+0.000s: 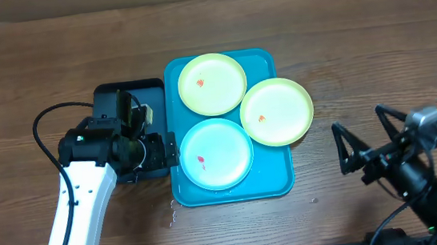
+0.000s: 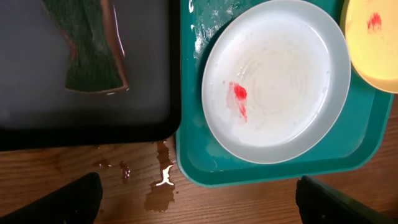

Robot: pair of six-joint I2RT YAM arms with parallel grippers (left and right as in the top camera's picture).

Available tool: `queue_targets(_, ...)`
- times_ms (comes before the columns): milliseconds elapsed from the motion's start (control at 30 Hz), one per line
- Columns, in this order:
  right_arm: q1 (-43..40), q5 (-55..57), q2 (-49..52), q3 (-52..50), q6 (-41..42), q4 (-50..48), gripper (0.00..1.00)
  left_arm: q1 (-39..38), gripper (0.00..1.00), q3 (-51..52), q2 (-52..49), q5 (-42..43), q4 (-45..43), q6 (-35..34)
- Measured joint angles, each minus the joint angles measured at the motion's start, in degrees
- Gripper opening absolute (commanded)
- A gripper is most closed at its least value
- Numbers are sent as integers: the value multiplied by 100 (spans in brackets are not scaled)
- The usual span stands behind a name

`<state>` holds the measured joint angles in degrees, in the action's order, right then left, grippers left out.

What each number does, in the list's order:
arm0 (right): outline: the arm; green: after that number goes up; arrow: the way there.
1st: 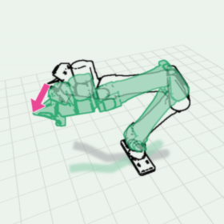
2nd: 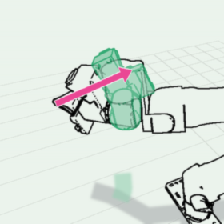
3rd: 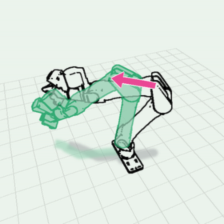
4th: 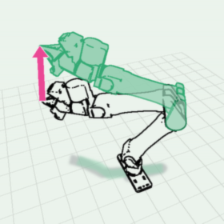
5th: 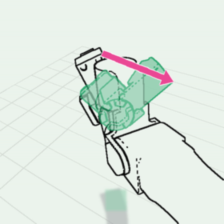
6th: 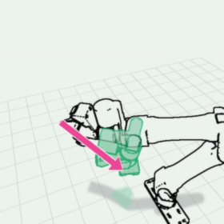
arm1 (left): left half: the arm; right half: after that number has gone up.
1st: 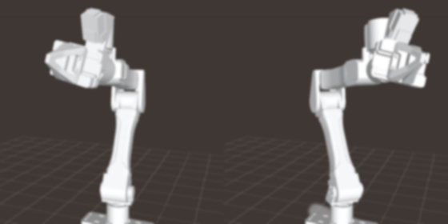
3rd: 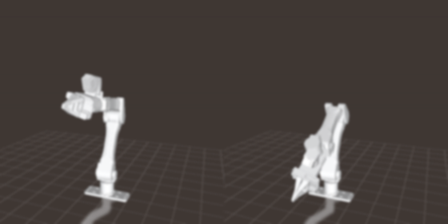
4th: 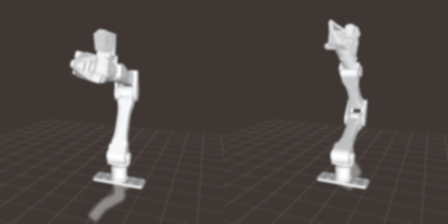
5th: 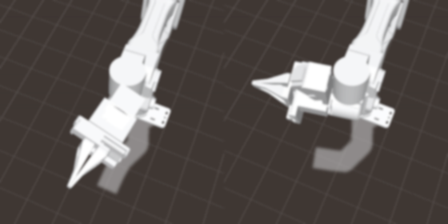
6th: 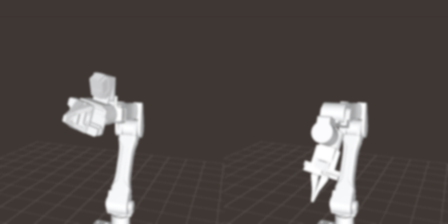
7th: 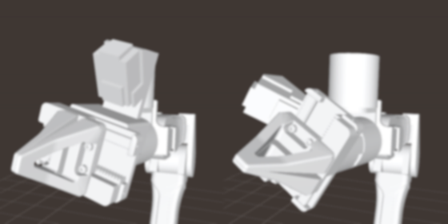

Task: Clean dirty plates on tray and stack at the side

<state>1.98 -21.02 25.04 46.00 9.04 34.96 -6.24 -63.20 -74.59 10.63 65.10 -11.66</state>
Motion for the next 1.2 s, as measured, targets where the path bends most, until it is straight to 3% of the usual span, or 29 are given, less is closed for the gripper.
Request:
queue_targets(300, 0, -190, 1722, 2024, -7, 2361, 100, 2, 100, -17, 0, -20, 0, 2)
queue_targets(500, 0, -715, 2358, 2201, -4, 2723, 99, 0, 100, -17, 0, -22, -15, 0)
queue_targets(633, -2, -1058, 2492, 2205, 4, 2787, 31, 0, 100, -17, 0, -22, -39, 2)
queue_targets(667, -2, -1110, 2505, 2208, 35, 2813, 22, 0, 100, -17, 0, -22, -46, 0)
queue_targets(833, 0, -1180, 2627, 2227, 205, 3058, 6, 0, 100, -17, 0, -22, -107, 0)
queue_targets(1000, -2, -1106, 2894, 2227, 345, 3595, 5, 0, 100, -17, 0, -22, -175, 0)
queue_targets(1200, 0, -1051, 3252, 2203, 459, 4039, 20, 0, 100, -17, 0, -22, -177, 0)
